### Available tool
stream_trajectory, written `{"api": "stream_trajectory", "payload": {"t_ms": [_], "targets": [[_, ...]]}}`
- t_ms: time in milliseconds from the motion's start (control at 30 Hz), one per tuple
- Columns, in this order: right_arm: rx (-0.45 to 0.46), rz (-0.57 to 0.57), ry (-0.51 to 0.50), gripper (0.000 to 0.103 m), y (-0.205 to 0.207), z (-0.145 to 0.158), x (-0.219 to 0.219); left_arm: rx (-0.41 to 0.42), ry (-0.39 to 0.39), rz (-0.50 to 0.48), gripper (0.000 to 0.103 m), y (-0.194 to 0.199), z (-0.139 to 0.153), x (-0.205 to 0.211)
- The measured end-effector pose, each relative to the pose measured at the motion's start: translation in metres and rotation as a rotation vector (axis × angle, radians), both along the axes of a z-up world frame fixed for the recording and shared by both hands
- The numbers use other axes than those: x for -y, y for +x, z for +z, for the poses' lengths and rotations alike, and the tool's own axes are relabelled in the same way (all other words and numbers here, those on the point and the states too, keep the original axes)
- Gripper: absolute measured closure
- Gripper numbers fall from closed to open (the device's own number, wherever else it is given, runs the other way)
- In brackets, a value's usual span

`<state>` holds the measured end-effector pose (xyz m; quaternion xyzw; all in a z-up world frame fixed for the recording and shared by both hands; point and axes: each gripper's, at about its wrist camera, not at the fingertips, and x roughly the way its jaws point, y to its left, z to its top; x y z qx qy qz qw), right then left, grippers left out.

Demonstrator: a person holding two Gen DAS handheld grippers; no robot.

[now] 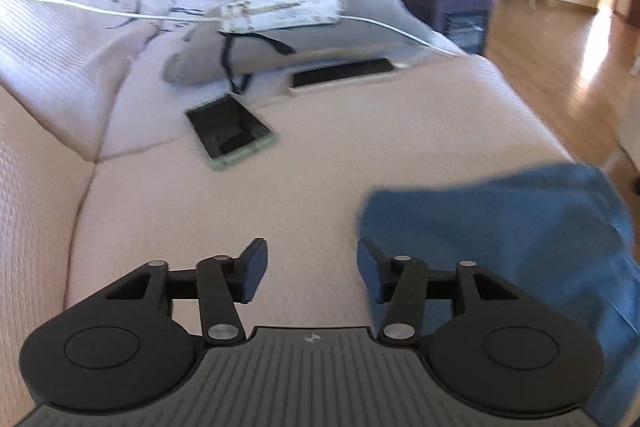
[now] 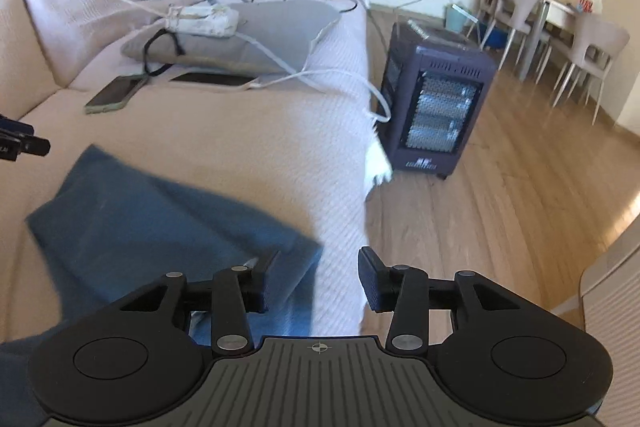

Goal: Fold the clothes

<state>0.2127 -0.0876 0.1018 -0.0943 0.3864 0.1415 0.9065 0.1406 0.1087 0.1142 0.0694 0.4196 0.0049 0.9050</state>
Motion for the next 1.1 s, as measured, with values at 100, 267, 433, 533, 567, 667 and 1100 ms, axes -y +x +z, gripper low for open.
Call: {"api": "stream_trajectory", "payload": {"t_ms": [100,267,433,533,567,667,1100], "targets": [[-0.039,0.035,0.018,0.061,-0.025,0.005,-0.005,-0.078,-0.004,-0.072,0.051,-0.032,-0.001,0.016],[-0.112,0.067,0.032,0.058,-0.072,0.006,-0.011,-0.125,0.0,-0.221,0.039,-0.093,-0.003,0.044],[-0.161,0.032,0.044,0.058,-0.104,-0.002,-0.007,-0.212,-0.06,-0.265,0.037,-0.138,-0.003,0.063],[-0.174,0.04,0.039,0.058,-0.122,-0.006,-0.007,-0.24,-0.082,-0.268,0.036,-0.162,-0.006,0.073],[-0.176,0.048,0.035,0.058,-0.127,-0.007,-0.007,-0.244,-0.082,-0.265,0.035,-0.169,-0.008,0.076],[-0.187,0.075,0.018,0.057,-0.139,-0.009,-0.009,-0.274,-0.115,-0.241,0.028,-0.19,-0.018,0.08],[-0.176,0.144,-0.128,0.047,-0.179,-0.024,-0.019,-0.361,-0.127,-0.217,0.021,-0.217,-0.045,0.085]]}}
